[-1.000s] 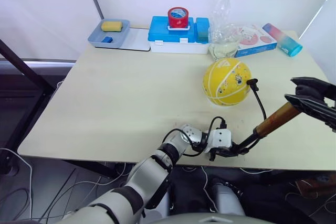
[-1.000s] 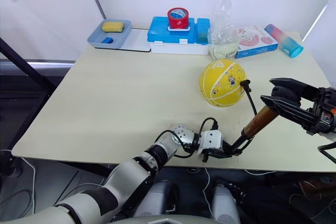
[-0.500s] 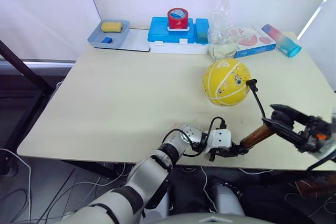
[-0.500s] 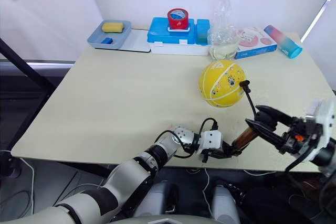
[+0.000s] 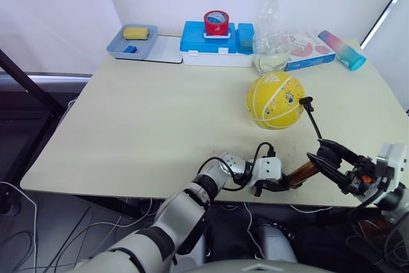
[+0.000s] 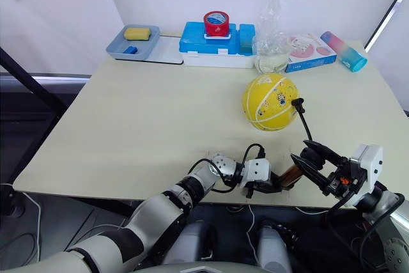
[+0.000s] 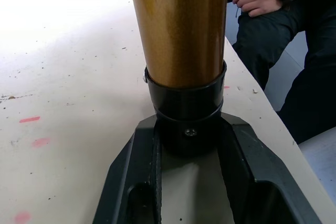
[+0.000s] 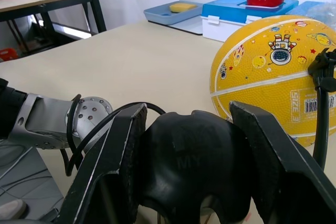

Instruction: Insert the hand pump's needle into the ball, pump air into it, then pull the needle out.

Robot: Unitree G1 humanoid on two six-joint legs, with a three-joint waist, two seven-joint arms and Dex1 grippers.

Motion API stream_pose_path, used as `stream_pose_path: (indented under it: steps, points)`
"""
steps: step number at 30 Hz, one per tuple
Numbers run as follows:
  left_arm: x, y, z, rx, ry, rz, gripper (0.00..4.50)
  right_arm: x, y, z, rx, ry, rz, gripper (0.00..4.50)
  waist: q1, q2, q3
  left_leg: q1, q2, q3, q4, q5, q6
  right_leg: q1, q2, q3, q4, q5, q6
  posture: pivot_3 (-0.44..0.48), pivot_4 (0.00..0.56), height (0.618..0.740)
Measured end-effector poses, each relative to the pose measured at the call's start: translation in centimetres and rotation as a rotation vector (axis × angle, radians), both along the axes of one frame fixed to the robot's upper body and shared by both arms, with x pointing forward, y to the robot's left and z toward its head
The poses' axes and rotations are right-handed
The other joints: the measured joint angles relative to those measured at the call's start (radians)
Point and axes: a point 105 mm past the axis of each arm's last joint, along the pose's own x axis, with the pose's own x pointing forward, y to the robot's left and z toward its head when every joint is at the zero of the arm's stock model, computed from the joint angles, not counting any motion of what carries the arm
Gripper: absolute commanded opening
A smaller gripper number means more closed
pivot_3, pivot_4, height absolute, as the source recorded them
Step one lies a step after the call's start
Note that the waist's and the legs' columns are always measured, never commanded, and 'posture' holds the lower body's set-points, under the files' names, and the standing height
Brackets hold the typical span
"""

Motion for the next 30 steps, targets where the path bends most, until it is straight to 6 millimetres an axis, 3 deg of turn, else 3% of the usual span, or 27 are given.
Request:
stream_pose_path:
  steps: [3,14,17,24,30]
  points:
    - [0.0,0.0,0.1,-0.002,-0.001,-0.002,1.02,-0.2,-0.3,1.2,-0.017,-0.003,0.003,2.01,0.000,0.002,0.001,0.000,0.000,0.000,0.000,0.000,0.000,0.000,0.000,0.000,0.000,0.000,-0.001,0.000,0.150,0.739]
    - [0.0,0.0,0.1,0.001,-0.001,-0.004,1.02,-1.3,-0.9,10.5,-0.030,-0.124,0.062,2.01,0.001,0.001,0.003,-0.001,0.000,0.000,0.000,0.000,0.000,0.000,0.000,0.000,-0.001,0.000,0.001,0.000,0.150,0.739]
    - [0.0,0.0,0.1,0.001,-0.001,-0.004,1.02,-1.6,-0.9,11.5,-0.029,-0.137,0.061,2.01,0.001,0.001,0.003,-0.001,0.000,0.000,0.000,0.000,0.000,0.000,0.000,0.000,-0.001,0.000,0.001,0.000,0.150,0.739]
    - [0.0,0.0,0.1,0.004,0.000,-0.012,1.02,-1.9,-0.2,11.6,-0.058,-0.126,0.075,2.01,0.001,0.000,0.003,-0.001,0.000,0.000,0.000,0.000,0.000,0.000,0.001,0.000,-0.002,0.000,0.000,0.000,0.150,0.739]
    - [0.0,0.0,0.0,0.006,0.001,-0.005,1.02,-1.2,1.0,7.9,-0.078,-0.068,0.083,2.01,0.000,-0.001,0.001,-0.001,0.000,0.000,-0.001,0.000,0.000,0.000,0.001,0.000,-0.003,0.000,0.001,0.000,0.150,0.739]
